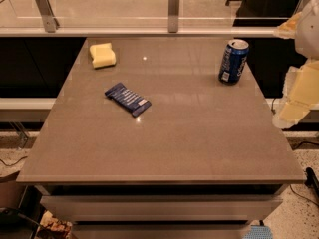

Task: Pick rxbar blueberry

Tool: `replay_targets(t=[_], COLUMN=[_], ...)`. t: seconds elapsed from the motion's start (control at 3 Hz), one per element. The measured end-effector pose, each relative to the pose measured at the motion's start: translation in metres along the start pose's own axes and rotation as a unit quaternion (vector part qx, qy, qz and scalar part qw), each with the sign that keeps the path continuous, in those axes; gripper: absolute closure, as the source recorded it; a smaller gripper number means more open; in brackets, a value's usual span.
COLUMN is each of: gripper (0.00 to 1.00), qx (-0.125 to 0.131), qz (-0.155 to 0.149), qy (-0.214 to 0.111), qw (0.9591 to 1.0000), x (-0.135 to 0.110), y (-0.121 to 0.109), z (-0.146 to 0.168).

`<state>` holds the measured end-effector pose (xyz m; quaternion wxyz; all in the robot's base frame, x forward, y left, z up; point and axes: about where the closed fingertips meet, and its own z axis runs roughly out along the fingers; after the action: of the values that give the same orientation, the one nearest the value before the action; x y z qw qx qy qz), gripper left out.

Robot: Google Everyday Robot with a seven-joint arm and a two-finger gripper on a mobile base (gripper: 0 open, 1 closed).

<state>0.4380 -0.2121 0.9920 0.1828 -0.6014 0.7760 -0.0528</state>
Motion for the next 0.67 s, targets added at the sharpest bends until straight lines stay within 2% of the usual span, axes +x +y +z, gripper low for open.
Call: replay_targets(t=[0.33,0.67], gripper=[0.0,0.0], qx=[0.002,0.017], qz=[0.001,0.032], qy=[-0.002,-0.036], qw=[1.0,0.9987], x=[-0.0004,-0.0002], y=[0.0,0.0022], z=[-0.0011,-0.0021])
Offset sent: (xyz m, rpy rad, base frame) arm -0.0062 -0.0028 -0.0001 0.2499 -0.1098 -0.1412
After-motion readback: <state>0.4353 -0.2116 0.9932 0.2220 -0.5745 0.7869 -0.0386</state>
